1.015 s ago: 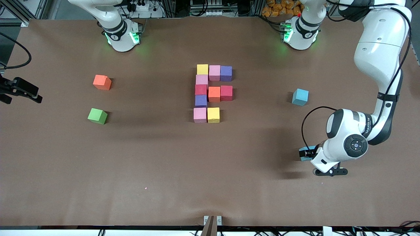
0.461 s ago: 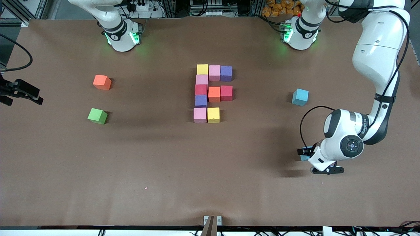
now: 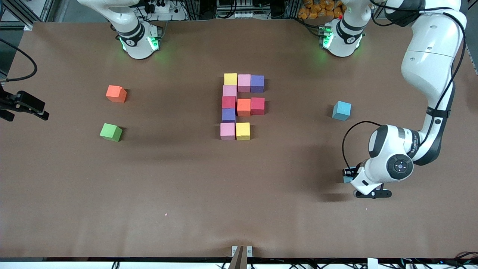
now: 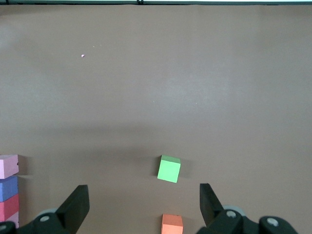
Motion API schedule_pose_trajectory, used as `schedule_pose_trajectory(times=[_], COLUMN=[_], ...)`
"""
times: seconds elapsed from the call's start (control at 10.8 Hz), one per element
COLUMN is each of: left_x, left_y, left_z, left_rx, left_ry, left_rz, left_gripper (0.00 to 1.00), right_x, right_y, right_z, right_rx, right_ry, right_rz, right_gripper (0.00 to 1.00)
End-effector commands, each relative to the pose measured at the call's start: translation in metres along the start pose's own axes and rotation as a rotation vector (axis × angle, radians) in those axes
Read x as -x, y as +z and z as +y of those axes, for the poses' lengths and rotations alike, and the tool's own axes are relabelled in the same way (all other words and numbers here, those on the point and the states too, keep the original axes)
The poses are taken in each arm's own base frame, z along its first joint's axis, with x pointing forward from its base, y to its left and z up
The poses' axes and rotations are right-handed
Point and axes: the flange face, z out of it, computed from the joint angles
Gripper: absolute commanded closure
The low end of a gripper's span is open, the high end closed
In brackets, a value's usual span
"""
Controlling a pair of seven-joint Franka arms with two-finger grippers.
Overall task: Arrange 11 blocks into digit 3
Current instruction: 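Grasp the cyan cube with the left gripper and lift it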
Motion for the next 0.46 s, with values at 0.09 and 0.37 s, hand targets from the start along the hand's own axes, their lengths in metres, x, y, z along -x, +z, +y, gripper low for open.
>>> schedule_pose_trajectory(times=[0.09,0.37], left_x=[0.002,0.021], left_y=[-0.042,-0.086], left_z=[0.041,0.103], left_rx=[-0.060,-0.013], left_ry=[0.174,0.349], left_rz=[0.080,0.091], left_gripper=[0.95,0.98], right_x=[-0.005,-0.007], right_y=[0.011,0.013], right_z=[0.000,0.001], right_rx=[-0.005,-0.005], right_ry=[-0.008,-0.008], right_rz=[-0.005,-0.005], right_gripper=[0.00,0.00])
